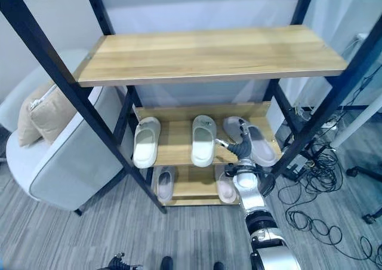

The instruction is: Arrange the slippers neatly on the shoe rack.

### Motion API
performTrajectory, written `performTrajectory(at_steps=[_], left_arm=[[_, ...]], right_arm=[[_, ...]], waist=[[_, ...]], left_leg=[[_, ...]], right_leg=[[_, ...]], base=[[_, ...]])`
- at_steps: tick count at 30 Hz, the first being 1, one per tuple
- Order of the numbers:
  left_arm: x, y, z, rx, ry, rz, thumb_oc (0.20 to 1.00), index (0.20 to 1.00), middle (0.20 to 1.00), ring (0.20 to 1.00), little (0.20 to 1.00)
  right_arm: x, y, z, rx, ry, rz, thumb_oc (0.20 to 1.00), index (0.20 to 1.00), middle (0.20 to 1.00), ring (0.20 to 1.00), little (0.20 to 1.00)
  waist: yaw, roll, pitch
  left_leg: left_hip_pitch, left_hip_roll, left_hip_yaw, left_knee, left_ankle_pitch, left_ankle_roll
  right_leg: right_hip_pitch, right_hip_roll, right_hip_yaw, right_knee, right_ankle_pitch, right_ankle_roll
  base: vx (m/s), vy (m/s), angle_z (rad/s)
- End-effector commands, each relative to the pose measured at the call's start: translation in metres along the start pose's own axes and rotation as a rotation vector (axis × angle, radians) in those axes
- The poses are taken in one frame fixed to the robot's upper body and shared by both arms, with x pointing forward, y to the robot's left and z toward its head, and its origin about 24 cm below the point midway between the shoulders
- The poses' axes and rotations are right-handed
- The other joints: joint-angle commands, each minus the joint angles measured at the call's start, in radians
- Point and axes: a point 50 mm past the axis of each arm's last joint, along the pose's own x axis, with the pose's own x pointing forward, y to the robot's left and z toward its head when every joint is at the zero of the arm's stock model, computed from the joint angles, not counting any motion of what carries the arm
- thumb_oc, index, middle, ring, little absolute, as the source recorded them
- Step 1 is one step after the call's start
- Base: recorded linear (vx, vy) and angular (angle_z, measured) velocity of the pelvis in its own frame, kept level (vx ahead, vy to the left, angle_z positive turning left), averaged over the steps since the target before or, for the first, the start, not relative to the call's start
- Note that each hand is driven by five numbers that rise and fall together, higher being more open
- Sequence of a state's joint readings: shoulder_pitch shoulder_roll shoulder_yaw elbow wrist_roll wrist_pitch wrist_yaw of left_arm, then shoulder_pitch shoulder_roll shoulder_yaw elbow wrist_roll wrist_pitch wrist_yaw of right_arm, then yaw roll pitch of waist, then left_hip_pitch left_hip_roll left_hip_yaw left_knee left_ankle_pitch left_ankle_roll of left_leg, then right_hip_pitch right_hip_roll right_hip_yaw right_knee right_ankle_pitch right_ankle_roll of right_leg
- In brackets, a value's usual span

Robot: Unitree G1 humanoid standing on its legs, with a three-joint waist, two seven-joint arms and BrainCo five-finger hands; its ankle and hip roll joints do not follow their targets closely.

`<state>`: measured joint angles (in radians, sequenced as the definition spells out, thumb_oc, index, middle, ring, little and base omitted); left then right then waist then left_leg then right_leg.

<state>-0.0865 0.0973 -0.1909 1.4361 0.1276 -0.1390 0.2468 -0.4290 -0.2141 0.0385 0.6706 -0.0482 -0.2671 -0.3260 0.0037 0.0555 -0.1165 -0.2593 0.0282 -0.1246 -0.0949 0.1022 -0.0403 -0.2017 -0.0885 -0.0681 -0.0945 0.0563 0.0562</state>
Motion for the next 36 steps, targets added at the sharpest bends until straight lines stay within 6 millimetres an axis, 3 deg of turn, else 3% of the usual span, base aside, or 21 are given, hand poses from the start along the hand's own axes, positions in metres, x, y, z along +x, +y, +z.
performTrajectory(at_steps=[1, 7, 17, 22, 27, 36], left_arm=[[-0.007, -0.027, -0.003, 0.006, 0.049, -0.059, 1.000, 1.000, 1.000, 1.000, 1.000], [-0.006, -0.028, 0.004, -0.029, 0.041, -0.055, 1.000, 1.000, 1.000, 1.000, 1.000], [-0.007, -0.035, 0.016, -0.043, -0.004, -0.078, 1.000, 1.000, 1.000, 1.000, 1.000], [-0.008, -0.036, 0.012, -0.044, 0.002, -0.072, 1.000, 1.000, 1.000, 1.000, 1.000], [-0.009, -0.033, 0.001, -0.043, 0.033, -0.065, 1.000, 1.000, 1.000, 1.000, 1.000], [-0.009, -0.034, 0.002, -0.047, 0.025, -0.068, 1.000, 1.000, 1.000, 1.000, 1.000]], right_arm=[[0.008, -0.010, 0.009, 0.070, -0.031, -0.065, 1.000, 1.000, 1.000, 1.000, 1.000], [0.026, 0.000, 0.031, 0.132, -0.048, -0.017, 1.000, 1.000, 1.000, 1.000, 1.000], [0.025, 0.021, 0.033, 0.193, -0.022, 0.067, 1.000, 1.000, 1.000, 1.000, 1.000], [0.020, 0.028, 0.029, 0.214, 0.000, 0.074, 1.000, 1.000, 1.000, 1.000, 1.000], [0.023, 0.026, 0.030, 0.220, 0.001, 0.063, 1.000, 1.000, 1.000, 1.000, 1.000], [0.030, 0.024, 0.038, 0.176, -0.025, 0.052, 1.000, 1.000, 1.000, 1.000, 1.000]], waist=[[0.005, -0.026, 0.028], [0.015, -0.020, 0.066], [0.036, -0.025, 0.095], [0.046, -0.032, 0.102], [0.056, -0.037, 0.106], [0.072, -0.040, 0.112]], left_leg=[[0.057, 0.002, -0.017, 0.008, -0.039, -0.011], [0.029, -0.006, -0.024, 0.008, -0.024, -0.011], [0.031, -0.006, -0.040, 0.008, -0.019, -0.009], [0.030, -0.004, -0.049, 0.008, -0.017, -0.008], [0.022, -0.006, -0.059, 0.008, -0.013, -0.007], [-0.002, -0.014, -0.073, 0.008, 0.000, -0.007]], right_leg=[[0.037, -0.077, -0.023, 0.007, 0.010, 0.058], [0.021, -0.087, -0.029, 0.007, 0.013, 0.063], [0.037, -0.089, -0.050, 0.007, 0.003, 0.070], [0.046, -0.087, -0.061, 0.007, -0.003, 0.071], [0.044, -0.089, -0.069, 0.007, -0.005, 0.074], [0.033, -0.098, -0.086, 0.007, -0.004, 0.082]], base=[[-0.03, 0.045, 0.04], [-0.02, 0.033, 0.02], [0.01, 0.020, 0.06], [0.00, 0.006, 0.01], [-0.01, 0.012, 0.03], [-0.01, 0.015, 0.04]])
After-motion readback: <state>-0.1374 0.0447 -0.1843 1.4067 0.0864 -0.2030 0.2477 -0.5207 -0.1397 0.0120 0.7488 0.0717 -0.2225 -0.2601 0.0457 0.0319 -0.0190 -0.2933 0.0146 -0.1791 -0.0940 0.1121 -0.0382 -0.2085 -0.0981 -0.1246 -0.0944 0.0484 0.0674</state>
